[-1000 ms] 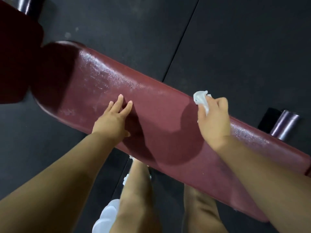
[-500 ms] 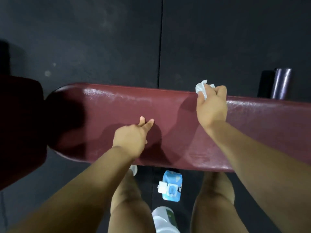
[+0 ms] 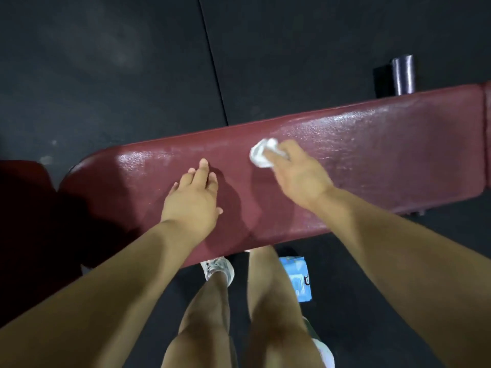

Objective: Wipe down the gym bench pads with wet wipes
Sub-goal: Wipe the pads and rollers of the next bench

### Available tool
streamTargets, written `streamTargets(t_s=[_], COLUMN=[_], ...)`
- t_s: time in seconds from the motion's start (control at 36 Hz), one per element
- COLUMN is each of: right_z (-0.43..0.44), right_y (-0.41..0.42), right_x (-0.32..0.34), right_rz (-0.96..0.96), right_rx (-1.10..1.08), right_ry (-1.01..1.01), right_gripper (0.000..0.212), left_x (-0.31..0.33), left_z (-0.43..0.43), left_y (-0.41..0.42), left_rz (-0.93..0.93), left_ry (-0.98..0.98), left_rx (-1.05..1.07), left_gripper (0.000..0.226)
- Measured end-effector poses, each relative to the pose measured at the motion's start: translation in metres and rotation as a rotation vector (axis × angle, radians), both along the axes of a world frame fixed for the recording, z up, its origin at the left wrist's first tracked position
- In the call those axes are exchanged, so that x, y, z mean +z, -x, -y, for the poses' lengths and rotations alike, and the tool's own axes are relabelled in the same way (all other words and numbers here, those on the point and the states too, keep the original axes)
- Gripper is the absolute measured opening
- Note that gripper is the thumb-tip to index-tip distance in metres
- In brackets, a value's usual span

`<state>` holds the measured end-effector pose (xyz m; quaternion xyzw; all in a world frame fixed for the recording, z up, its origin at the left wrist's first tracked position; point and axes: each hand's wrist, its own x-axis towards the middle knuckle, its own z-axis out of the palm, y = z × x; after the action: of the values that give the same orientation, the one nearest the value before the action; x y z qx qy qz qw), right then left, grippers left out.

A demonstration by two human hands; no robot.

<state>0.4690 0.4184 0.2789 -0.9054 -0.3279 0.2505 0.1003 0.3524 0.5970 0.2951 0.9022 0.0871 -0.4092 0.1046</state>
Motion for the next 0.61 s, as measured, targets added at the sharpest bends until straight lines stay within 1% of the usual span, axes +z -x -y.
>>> streamTargets(t_s=[0.03,0.08,0.11,0.14,0.19,0.22,0.25,0.28,0.33,0.39,0.42,0.44,0.5,0.53,0.58,0.61], right_z=[0.016,0.049,0.061,0.070,0.079,0.072,0.064,0.053,0.038,0.038,0.046,0.055,0.084,0.104,0.143,0.162], right_y=[-0.006,-0.015,-0.016,-0.016,-0.011,-0.004,0.006,0.019,0.048,0.069,0.072,0.068,0.051,0.040,0.016,0.007], right_x=[-0.002,-0.001,-0.004,-0.006,-0.013,-0.010,-0.011,-0.010,-0.015,-0.018,-0.017,-0.012,-0.006,-0.008,-0.009,-0.011], right_rz=[0.027,0.135,0.155,0.126,0.131,0.100,0.069,0.046,-0.032,-0.140,-0.118,-0.083,0.002,0.034,0.090,0.110], right_rx=[-0.164,-0.460,-0.606,-0.749,-0.918,-0.973,-0.984,-0.933,-0.608,-0.285,-0.174,-0.128,-0.163,-0.220,-0.424,-0.559], right_ry=[0.023,0.069,0.078,0.064,0.041,0.032,0.022,0.002,-0.018,-0.076,-0.098,-0.107,-0.077,-0.013,0.074,0.056], right_gripper=[0.032,0.029,0.025,0.025,0.036,0.039,0.041,0.042,0.040,0.035,0.035,0.036,0.035,0.033,0.030,0.029], left_x=[0.000,0.002,0.002,0.002,0.001,0.001,0.002,0.002,0.003,0.002,0.002,0.003,0.005,0.007,0.009,0.010], left_z=[0.003,0.009,0.012,0.016,0.026,0.032,0.039,0.046,0.058,0.067,0.070,0.071,0.074,0.075,0.078,0.079], left_y=[-0.004,-0.011,-0.014,-0.017,-0.021,-0.023,-0.024,-0.025,-0.026,-0.024,-0.024,-0.024,-0.028,-0.030,-0.036,-0.037], left_rz=[0.012,0.043,0.063,0.086,0.149,0.174,0.185,0.173,0.092,0.008,-0.024,-0.053,-0.102,-0.127,-0.168,-0.178], left_ry=[-0.015,-0.053,-0.067,-0.073,-0.054,-0.031,-0.001,0.028,0.052,0.030,0.014,-0.002,-0.027,-0.034,-0.052,-0.067], left_rx=[0.007,0.021,0.034,0.051,0.061,0.044,0.022,0.005,-0.024,-0.073,-0.092,-0.099,-0.101,-0.102,-0.101,-0.105], left_gripper=[0.071,0.065,0.061,0.058,0.055,0.056,0.061,0.066,0.077,0.082,0.084,0.085,0.086,0.086,0.084,0.083])
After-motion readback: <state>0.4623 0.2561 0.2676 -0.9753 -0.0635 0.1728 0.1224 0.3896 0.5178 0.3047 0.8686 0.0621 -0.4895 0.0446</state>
